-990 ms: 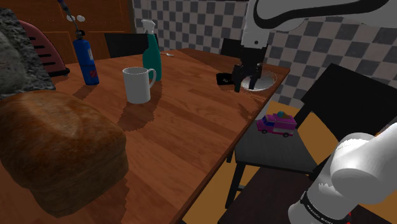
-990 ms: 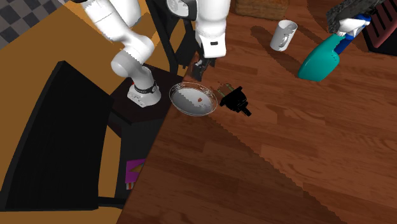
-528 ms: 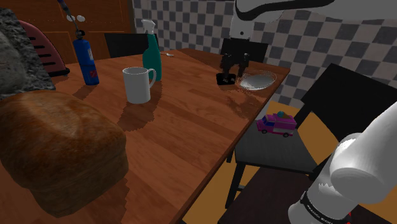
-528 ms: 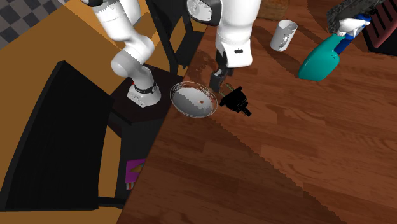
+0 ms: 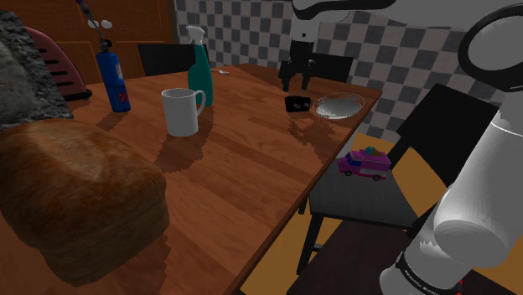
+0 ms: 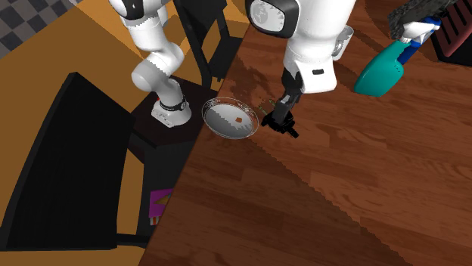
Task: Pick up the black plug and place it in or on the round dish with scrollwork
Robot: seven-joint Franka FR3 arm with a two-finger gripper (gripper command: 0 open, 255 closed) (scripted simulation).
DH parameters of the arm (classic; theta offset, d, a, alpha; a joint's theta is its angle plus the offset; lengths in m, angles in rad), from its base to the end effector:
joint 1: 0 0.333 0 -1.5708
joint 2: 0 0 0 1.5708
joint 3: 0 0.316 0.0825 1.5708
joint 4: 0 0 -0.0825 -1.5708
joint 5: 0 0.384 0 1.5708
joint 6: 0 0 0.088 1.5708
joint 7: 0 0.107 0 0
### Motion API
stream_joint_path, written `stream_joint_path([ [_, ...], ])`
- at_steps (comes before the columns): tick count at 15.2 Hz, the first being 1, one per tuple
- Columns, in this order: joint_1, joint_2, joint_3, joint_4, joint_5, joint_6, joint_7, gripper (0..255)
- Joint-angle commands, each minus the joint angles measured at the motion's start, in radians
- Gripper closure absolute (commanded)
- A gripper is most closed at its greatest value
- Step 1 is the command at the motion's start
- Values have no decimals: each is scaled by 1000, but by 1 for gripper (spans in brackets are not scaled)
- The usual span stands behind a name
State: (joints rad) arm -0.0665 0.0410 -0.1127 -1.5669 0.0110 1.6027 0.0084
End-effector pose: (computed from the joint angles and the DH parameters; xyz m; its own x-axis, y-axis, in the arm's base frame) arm 0.5609 -0.0991 0.6062 0.9824 -0.1868 -0.0050 -0.1868 -0.9824 -0.0063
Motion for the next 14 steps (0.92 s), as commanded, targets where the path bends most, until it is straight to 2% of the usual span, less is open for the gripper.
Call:
stream_joint_path([
  [1, -1, 5, 0, -11, -1, 17, -1, 0],
  [6, 0, -7, 0, -101, -2, 96, 0, 0],
  [14, 0, -7, 0, -101, -2, 95, 0, 0],
])
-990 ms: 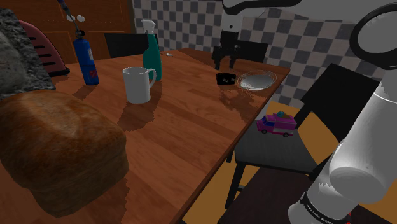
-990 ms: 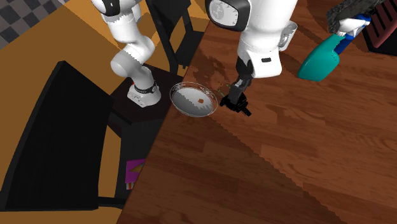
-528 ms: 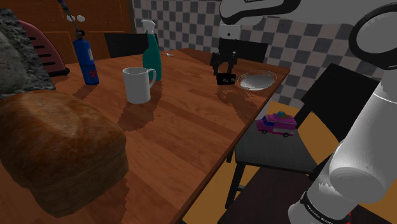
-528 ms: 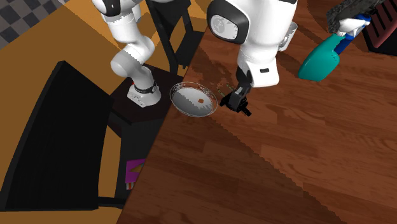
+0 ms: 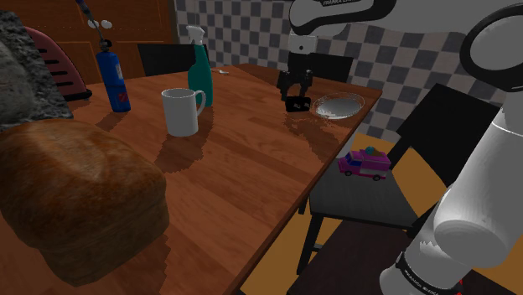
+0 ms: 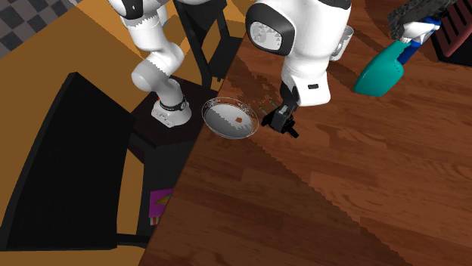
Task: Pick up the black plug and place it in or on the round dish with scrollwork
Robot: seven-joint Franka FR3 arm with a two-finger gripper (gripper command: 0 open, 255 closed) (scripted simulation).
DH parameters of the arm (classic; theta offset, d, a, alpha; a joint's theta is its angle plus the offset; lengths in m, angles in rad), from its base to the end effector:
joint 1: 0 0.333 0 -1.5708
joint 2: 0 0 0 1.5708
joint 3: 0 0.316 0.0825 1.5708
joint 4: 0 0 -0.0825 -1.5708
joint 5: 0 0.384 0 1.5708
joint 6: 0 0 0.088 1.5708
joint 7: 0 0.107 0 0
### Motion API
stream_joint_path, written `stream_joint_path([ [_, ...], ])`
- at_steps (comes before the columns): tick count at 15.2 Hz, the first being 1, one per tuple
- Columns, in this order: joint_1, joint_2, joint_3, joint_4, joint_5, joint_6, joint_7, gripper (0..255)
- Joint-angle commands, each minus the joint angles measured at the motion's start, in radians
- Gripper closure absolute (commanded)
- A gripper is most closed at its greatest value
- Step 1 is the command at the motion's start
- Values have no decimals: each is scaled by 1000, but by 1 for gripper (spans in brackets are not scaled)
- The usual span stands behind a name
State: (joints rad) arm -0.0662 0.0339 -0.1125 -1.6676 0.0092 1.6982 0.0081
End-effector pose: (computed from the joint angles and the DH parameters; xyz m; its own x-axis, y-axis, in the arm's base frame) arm 0.5634 -0.0999 0.5706 0.9824 -0.1868 -0.0031 -0.1868 -0.9824 -0.0053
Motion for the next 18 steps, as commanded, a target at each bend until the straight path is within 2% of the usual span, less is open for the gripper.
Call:
stream_joint_path([
  [1, 0, 0, 0, 0, 0, 0, 0, 255],
  [10, 0, 0, 0, 0, 0, 0, 0, 255],
  [18, -1, 20, -1, 133, 2, -113, -1, 255],
])
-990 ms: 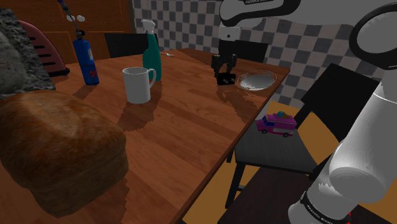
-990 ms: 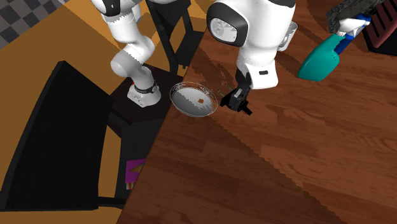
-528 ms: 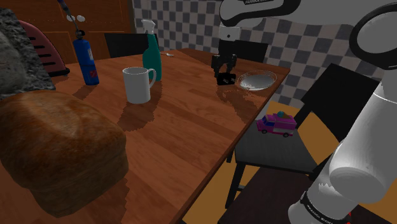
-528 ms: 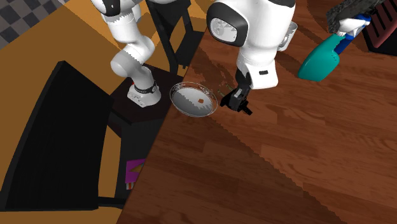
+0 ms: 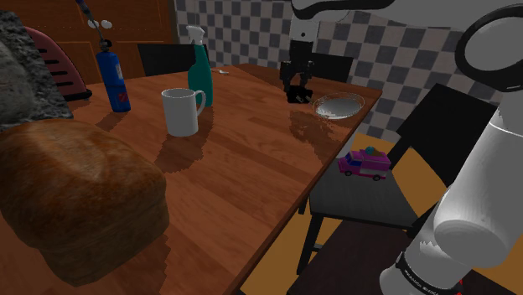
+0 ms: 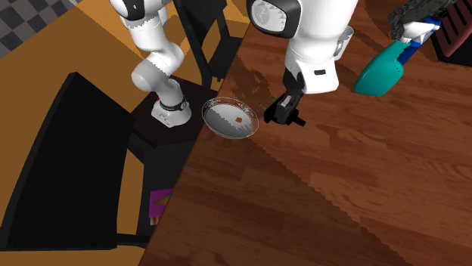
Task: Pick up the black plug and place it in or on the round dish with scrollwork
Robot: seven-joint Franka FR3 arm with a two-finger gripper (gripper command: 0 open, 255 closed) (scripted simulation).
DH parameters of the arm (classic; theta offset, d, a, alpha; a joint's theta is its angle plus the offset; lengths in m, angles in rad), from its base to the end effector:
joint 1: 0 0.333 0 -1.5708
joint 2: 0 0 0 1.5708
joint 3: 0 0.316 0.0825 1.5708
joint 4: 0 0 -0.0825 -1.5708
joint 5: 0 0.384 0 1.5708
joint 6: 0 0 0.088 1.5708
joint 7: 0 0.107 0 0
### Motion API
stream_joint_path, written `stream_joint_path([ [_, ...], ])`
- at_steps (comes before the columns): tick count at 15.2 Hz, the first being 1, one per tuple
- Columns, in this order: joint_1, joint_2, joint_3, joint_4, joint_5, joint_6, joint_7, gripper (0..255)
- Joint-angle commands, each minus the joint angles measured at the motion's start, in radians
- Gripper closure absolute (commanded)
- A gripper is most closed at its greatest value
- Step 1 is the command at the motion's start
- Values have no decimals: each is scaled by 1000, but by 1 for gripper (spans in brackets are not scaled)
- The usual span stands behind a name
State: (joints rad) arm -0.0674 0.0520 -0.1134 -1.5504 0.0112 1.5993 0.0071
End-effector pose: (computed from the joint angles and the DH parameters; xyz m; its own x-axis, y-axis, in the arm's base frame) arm 0.5640 -0.1002 0.6075 0.9824 -0.1870 -0.0028 -0.1870 -0.9823 -0.0053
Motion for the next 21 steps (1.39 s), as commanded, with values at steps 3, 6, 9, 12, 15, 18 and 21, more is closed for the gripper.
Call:
stream_joint_path([
  [3, -1, 14, 0, 72, 2, -59, -1, 255],
  [6, -2, 29, -1, 133, 3, -105, -1, 255],
  [9, -3, 48, -2, 200, 6, -153, -3, 255],
  [12, -5, 70, -3, 273, 9, -203, -4, 255],
  [15, -8, 96, -4, 346, 12, -252, -5, 255],
  [18, -27, -15, -21, 210, -1, -225, -46, 255],
  [21, -47, -111, -41, 101, -15, -211, -88, 255],
])
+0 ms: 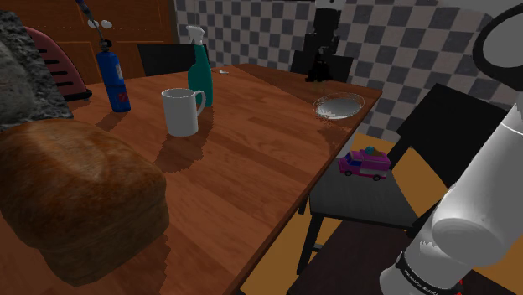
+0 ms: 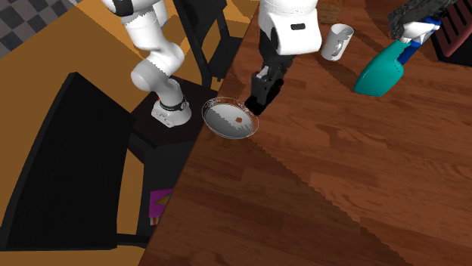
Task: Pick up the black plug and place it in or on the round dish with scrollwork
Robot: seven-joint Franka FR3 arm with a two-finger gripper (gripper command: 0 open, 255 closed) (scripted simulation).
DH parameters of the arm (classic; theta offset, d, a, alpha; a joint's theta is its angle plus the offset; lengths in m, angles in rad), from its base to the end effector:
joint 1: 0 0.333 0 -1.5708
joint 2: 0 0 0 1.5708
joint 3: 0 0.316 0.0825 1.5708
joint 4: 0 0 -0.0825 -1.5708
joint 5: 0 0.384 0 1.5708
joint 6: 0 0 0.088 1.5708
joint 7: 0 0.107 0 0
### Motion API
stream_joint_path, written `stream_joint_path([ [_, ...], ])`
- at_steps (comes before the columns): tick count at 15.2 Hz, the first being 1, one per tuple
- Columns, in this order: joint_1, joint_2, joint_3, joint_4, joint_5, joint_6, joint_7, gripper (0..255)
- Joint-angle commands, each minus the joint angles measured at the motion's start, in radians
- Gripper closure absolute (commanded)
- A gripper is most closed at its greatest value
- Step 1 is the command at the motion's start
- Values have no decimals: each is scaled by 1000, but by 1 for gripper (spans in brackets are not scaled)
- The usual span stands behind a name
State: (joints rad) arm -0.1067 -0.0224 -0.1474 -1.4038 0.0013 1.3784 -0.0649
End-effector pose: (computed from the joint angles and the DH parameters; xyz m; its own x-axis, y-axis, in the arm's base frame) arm 0.5077 -0.1329 0.6967 0.9822 -0.1878 -0.0029 -0.1878 -0.9822 -0.0048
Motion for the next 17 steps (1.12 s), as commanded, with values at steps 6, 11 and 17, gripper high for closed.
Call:
stream_joint_path([
  [6, -50, -204, -58, -212, -43, 11, -111, 255],
  [11, -51, -235, -56, -314, -48, 83, -106, 255],
  [17, -56, -585, -104, -832, -17, 594, -226, 0],
])
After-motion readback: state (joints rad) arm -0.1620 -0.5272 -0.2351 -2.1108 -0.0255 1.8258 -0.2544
